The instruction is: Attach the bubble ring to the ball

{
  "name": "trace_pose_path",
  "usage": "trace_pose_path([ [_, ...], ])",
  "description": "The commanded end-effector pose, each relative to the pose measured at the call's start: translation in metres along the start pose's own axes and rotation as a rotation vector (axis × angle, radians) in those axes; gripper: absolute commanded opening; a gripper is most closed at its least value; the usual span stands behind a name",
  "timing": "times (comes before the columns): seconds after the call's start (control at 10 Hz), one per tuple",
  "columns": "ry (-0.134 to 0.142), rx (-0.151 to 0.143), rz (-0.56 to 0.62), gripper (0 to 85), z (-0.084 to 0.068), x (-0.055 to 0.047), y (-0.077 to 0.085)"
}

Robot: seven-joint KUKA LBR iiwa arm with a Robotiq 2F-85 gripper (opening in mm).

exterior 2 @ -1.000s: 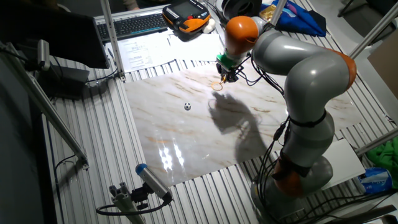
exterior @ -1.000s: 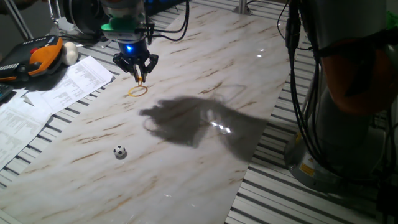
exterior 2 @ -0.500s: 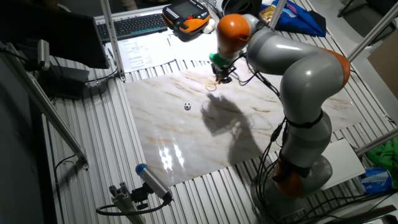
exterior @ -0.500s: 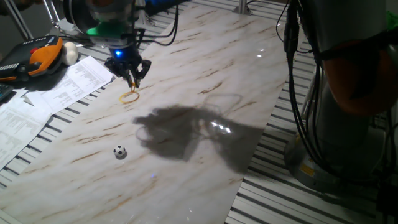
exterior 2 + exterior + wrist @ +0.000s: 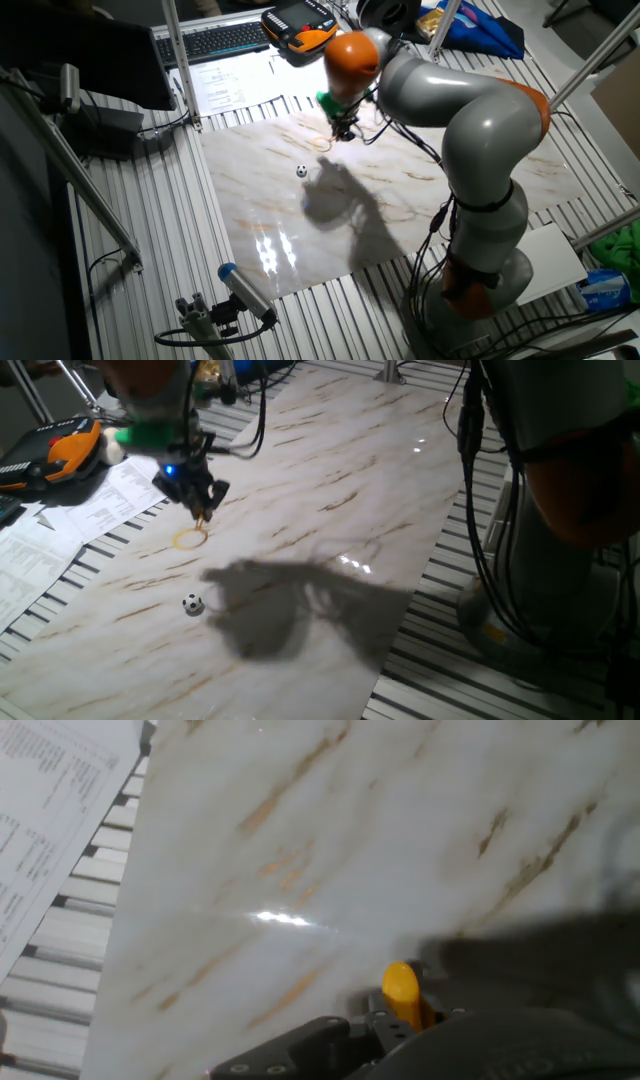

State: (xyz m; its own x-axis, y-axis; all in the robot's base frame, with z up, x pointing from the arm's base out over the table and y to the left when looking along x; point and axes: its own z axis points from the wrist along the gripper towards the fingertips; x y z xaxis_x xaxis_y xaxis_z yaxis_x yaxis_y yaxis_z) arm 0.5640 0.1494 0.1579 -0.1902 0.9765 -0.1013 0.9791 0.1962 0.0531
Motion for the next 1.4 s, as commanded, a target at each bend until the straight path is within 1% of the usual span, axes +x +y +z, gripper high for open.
trace_pose_path([
  [0.0, -0.008, -0.006, 0.010, 0.0, -0.001, 0.032, 0.004],
  [0.1, -0.007, -0.007, 0.019, 0.0, 0.001, 0.039, 0.004],
  [0.2, -0.003, -0.013, 0.026, 0.0, 0.005, 0.044, 0.004],
  [0.3, -0.012, -0.016, 0.030, 0.0, 0.009, 0.049, 0.005],
  [0.4, -0.039, -0.011, 0.032, 0.0, 0.013, 0.053, 0.007],
  [0.6, -0.071, -0.021, 0.035, 0.0, 0.027, 0.059, 0.012],
  [0.7, -0.082, -0.027, 0.034, 0.0, 0.034, 0.059, 0.014],
  [0.9, -0.068, -0.048, 0.017, 0.0, 0.047, 0.055, 0.016],
  [1.0, -0.067, -0.056, 0.006, 0.0, 0.054, 0.052, 0.017],
  [1.2, -0.069, -0.060, 0.015, 0.0, 0.060, 0.053, 0.018],
  [1.3, -0.068, -0.065, 0.020, 0.0, 0.063, 0.055, 0.017],
])
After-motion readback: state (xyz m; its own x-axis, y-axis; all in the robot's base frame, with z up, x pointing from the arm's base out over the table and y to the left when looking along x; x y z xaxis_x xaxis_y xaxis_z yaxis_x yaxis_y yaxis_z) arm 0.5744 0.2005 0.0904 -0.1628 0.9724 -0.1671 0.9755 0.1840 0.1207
